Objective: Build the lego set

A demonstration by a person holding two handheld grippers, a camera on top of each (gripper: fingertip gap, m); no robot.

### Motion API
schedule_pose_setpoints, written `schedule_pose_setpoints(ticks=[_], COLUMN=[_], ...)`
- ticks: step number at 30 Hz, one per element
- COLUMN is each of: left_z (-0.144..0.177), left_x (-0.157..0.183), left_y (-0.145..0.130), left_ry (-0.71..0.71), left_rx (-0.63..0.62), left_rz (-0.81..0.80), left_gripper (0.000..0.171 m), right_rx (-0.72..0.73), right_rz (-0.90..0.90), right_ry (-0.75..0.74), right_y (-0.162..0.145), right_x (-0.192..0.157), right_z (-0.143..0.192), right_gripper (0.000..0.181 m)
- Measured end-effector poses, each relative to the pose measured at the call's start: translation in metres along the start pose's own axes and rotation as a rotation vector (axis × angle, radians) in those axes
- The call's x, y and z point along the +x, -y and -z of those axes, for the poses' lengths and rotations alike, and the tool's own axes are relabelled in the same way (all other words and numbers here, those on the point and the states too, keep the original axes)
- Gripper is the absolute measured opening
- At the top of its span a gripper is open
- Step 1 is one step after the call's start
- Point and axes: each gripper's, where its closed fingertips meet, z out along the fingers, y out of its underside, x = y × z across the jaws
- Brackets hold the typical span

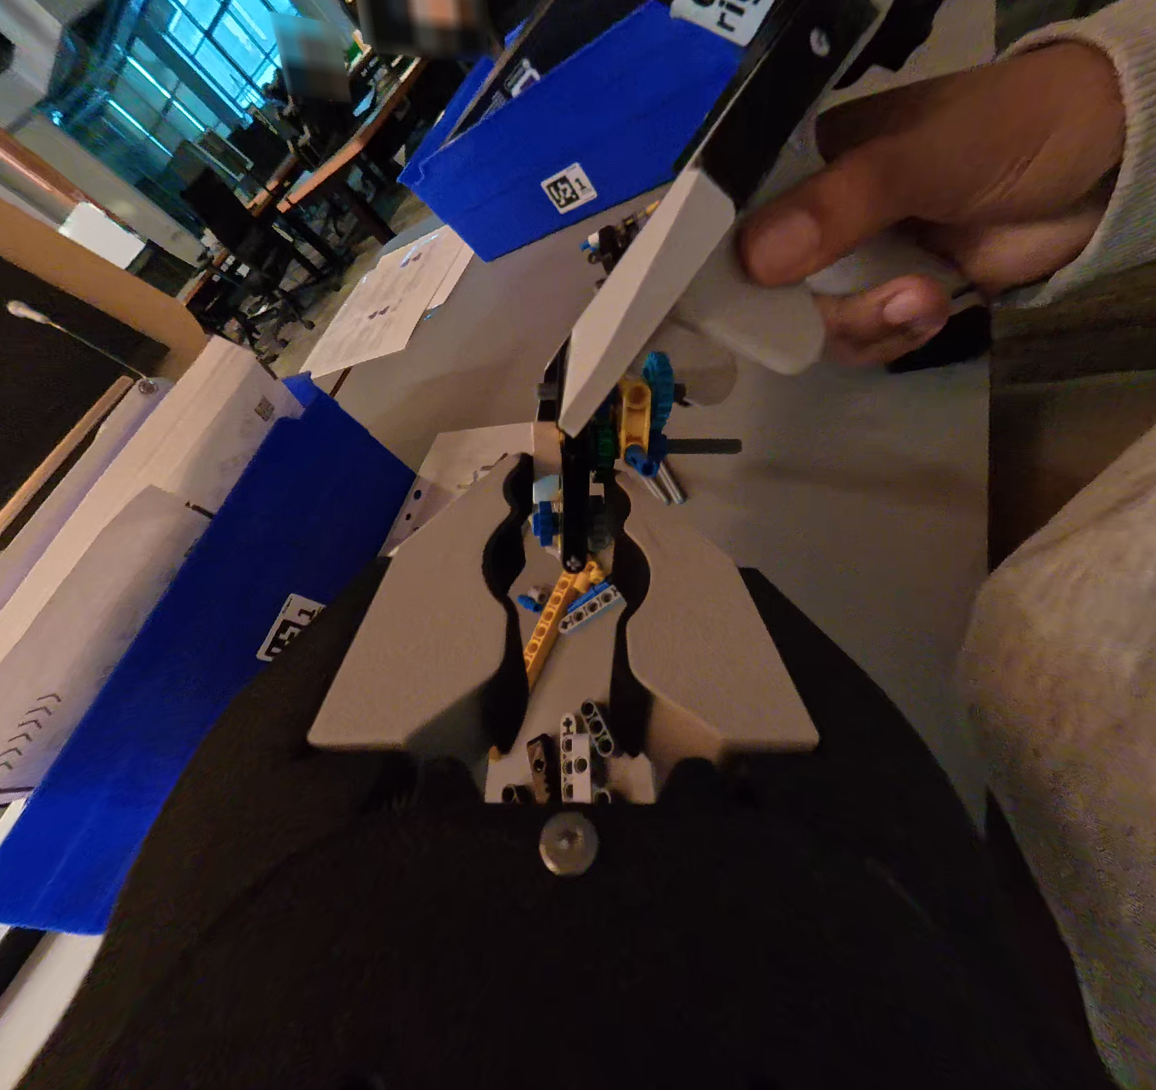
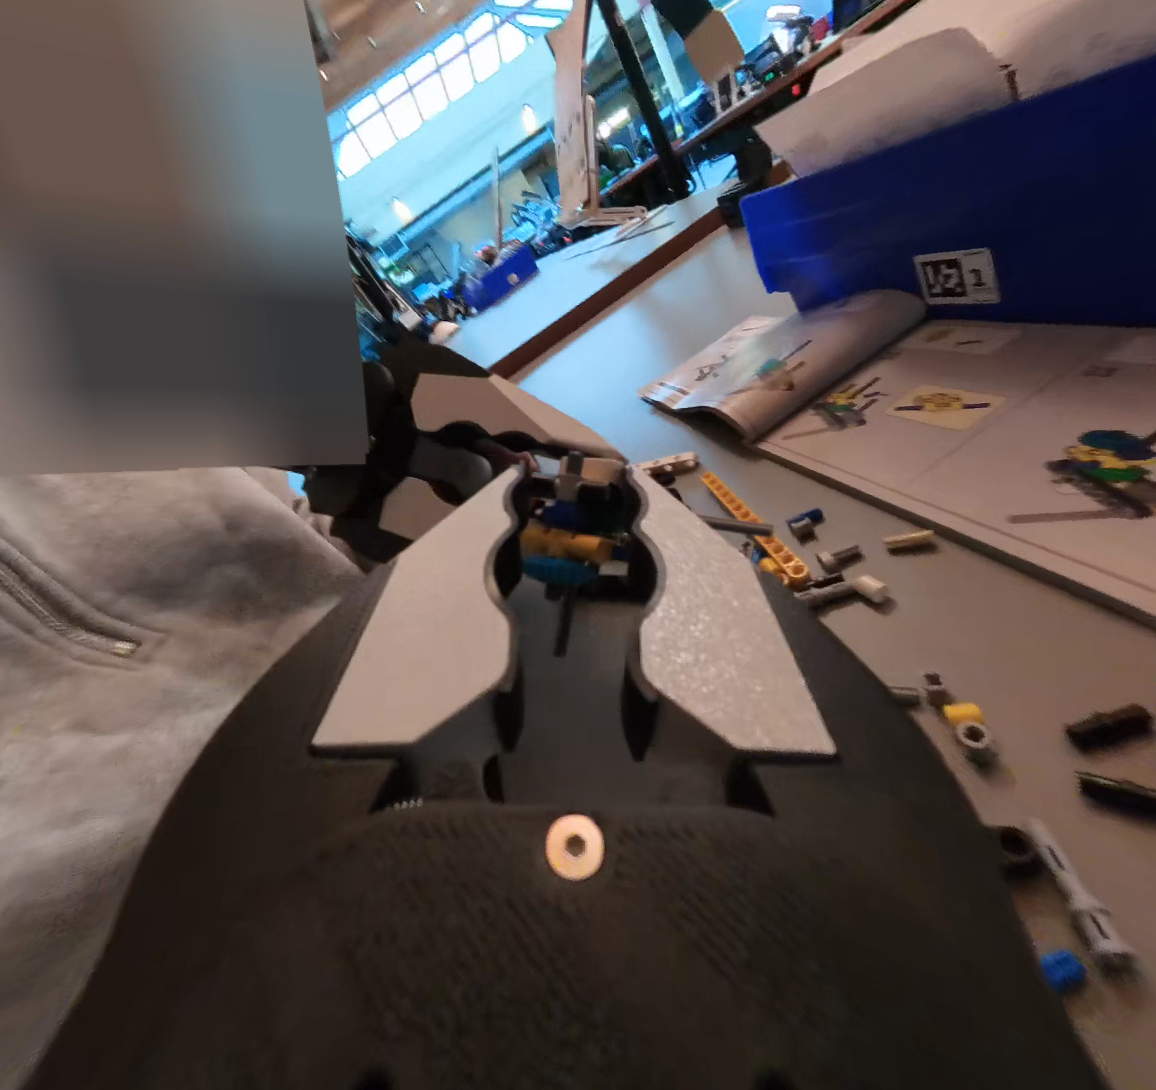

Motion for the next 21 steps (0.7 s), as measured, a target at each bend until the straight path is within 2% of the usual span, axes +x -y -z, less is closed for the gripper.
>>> schedule_pose_setpoints(ticks=[3, 8, 12, 17, 21], left_z=[0.0, 0.007, 0.007, 0.007, 0.005], left_x=[-0.001, -0.015, -0.017, -0.01, -0.003], left_y=[0.003, 0.015, 0.016, 0.025, 0.028], left_ry=[0.017, 0.061, -0.076, -0.395, -0.542], left_rx=[0.012, 0.133, 0.178, 0.274, 0.298], left_rz=[0.001, 0.151, 0.473, 1.01, 1.205], left_gripper=[0.02, 0.046, 0.051, 0.05, 0.051], right_rx=[-0.002, 0.13, 0.247, 0.302, 0.354], right_rz=[0.029, -0.149, -0.366, -0.511, -0.62], right_ry=[-0.02, 0.034, 0.088, 0.136, 0.201], right_y=[0.002, 0.018, 0.031, 0.035, 0.039], right_x=[0.0, 0.008, 0.018, 0.02, 0.017], right_z=[0.002, 0.014, 0.027, 0.028, 0.029], right_gripper=[0.027, 0.025, 0.025, 0.025, 0.025])
